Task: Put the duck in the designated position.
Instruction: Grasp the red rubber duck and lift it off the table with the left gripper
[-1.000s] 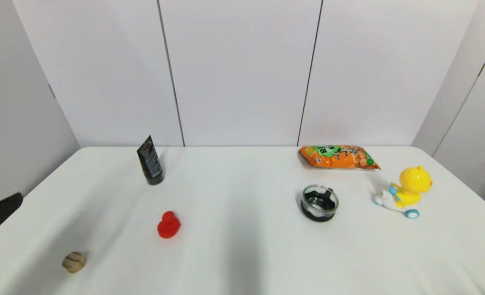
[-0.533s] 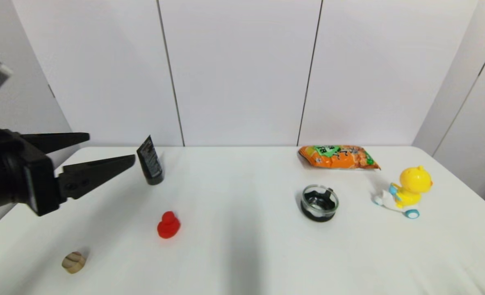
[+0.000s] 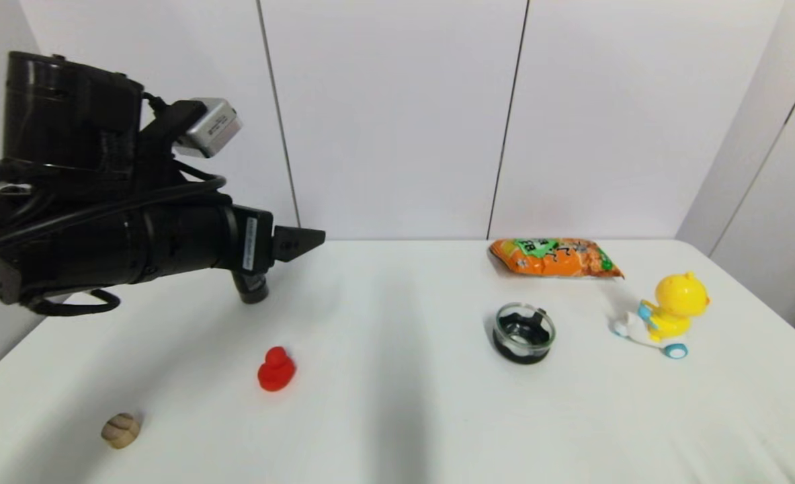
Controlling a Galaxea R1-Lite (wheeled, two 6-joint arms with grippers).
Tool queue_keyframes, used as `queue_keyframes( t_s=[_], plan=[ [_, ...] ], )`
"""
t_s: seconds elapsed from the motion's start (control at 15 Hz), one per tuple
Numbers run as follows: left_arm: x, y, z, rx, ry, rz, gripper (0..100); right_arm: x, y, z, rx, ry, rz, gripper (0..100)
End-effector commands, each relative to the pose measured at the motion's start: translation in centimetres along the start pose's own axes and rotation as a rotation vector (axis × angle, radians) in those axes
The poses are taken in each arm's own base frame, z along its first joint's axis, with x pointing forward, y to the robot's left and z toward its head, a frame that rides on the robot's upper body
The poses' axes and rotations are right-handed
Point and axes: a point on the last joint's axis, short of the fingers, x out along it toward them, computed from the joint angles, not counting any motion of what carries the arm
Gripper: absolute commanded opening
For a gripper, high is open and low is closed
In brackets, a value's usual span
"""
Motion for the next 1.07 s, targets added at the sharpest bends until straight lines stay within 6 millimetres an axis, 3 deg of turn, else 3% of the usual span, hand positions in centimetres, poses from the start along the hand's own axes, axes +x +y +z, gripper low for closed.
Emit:
queue_keyframes(
  t_s=[0.07, 0.53, 1.07],
  plan=[
    [4.7, 0.5, 0.1, -0.103, 0.108, 0.071, 100, 0.0, 0.0, 0.0, 0.000, 0.001, 0.000, 100],
    [5.6, 1.9, -0.8, -0.146, 0.271, 0.153, 100, 0.0, 0.0, 0.0, 0.000, 0.001, 0.000, 100],
    [5.8, 2.0, -2.2, -0.202, 0.494, 0.189, 100, 0.0, 0.0, 0.0, 0.000, 0.001, 0.000, 100]
  ],
)
